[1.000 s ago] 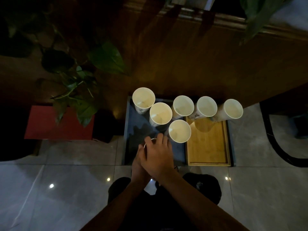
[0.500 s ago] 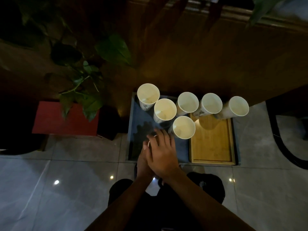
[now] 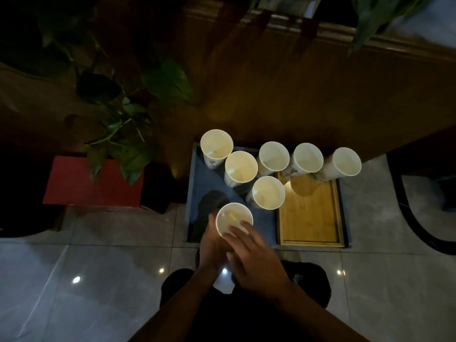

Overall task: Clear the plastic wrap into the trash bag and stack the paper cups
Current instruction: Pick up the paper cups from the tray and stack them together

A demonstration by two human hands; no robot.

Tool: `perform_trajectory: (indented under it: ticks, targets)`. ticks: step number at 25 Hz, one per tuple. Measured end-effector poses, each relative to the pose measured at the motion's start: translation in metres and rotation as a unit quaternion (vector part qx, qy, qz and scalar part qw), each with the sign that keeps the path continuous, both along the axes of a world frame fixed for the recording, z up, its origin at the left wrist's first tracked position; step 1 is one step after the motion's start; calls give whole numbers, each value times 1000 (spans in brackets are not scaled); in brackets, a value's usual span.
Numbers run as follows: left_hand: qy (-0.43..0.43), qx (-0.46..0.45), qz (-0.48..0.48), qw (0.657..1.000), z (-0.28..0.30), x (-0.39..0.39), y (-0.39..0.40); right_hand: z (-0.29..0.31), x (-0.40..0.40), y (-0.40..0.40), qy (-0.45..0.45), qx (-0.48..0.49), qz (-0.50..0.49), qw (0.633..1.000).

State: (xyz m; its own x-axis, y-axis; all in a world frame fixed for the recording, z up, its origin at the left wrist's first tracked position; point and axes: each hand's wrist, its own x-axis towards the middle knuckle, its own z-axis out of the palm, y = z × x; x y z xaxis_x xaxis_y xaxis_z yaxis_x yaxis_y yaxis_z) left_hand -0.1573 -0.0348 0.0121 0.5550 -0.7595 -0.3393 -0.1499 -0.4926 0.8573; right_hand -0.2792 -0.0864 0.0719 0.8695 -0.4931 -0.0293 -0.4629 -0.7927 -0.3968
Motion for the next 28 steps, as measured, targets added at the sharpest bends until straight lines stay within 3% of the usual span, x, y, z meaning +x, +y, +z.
perform_trajectory:
  ticks: [3, 5, 8, 12, 19, 28]
  targets:
    - [60, 5, 61, 996, 0, 1, -4, 20, -7, -34, -106, 88, -146, 980]
    - [84, 16, 64, 994, 1, 1, -3, 29, -6, -65, -126, 59, -225, 964]
    - [65, 13, 65, 996, -2, 0, -5, 33, 0, -102, -64, 18, -283, 957]
    - [70, 26, 68, 995, -1, -2, -5, 25, 14, -121, 88, 38, -325, 941]
    - [58, 11, 73, 996, 0, -4, -4, 13, 33, -120, 156, 49, -330, 930]
    - [63, 9, 76, 995, 1, -5, -4, 7, 18, -116, 141, 19, -228, 963]
